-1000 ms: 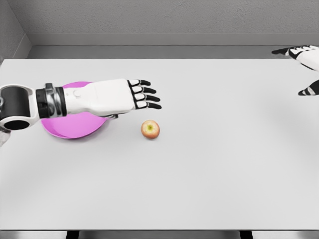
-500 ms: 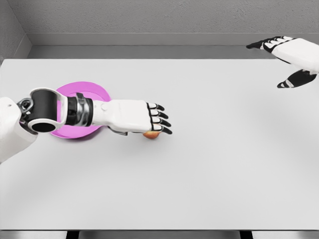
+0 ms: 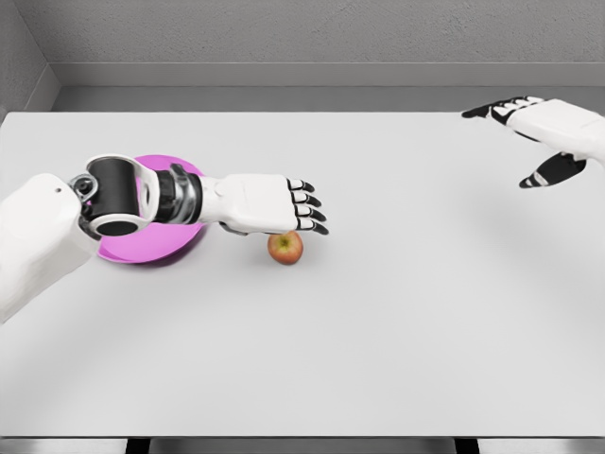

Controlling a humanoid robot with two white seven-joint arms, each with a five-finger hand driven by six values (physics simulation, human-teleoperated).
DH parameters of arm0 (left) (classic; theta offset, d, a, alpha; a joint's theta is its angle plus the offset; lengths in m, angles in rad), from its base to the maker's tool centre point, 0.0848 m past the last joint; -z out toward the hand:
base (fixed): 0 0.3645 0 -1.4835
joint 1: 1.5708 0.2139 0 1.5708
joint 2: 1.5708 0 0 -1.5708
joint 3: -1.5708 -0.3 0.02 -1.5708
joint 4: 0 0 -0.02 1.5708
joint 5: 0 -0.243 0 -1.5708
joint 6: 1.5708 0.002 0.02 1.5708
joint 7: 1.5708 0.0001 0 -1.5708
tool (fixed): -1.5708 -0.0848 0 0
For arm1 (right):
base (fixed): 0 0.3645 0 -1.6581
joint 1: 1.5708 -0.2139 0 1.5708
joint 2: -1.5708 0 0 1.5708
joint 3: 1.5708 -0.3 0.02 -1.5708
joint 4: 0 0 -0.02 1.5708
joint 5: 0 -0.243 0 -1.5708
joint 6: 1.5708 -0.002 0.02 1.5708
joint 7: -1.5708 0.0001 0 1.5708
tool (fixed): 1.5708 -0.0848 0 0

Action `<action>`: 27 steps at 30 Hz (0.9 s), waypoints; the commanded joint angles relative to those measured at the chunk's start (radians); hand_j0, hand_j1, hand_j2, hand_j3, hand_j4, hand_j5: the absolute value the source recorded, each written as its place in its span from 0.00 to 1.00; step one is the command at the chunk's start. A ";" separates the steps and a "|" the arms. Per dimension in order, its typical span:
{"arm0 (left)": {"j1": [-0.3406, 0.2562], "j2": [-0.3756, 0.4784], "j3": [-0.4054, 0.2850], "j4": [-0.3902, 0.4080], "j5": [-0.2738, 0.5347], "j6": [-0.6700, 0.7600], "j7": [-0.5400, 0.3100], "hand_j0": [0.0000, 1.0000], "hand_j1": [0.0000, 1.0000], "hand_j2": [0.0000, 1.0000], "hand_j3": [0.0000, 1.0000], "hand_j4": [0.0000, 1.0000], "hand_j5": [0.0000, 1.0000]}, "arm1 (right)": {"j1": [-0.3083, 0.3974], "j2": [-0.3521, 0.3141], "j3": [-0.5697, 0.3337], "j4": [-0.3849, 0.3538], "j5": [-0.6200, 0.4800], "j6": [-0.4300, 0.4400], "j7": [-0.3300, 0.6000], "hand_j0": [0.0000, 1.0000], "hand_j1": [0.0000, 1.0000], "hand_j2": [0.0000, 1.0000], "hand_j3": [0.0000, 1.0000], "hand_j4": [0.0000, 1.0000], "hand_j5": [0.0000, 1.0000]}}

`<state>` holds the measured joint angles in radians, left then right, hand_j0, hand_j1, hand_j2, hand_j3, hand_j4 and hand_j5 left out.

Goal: Put the apple on the plate with both arms

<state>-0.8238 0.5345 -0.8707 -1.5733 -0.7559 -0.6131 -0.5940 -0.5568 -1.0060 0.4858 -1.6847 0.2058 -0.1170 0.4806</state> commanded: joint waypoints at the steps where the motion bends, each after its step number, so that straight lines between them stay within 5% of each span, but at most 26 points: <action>1: 0.000 -0.004 -0.002 0.001 -0.017 0.002 -0.017 1.00 1.00 1.00 1.00 1.00 1.00 | 0.000 0.000 -0.009 -0.001 -0.002 0.000 0.000 1.00 1.00 1.00 1.00 1.00 1.00; 27: -0.003 -0.016 -0.094 0.002 -0.092 0.002 -0.017 1.00 1.00 1.00 1.00 1.00 1.00 | 0.000 0.006 -0.007 -0.013 -0.002 0.000 0.000 1.00 1.00 1.00 1.00 1.00 1.00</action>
<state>-0.8268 0.5227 -0.9580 -1.5724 -0.8405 -0.6130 -0.6113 -0.5568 -0.9987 0.4793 -1.6977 0.2057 -0.1170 0.4806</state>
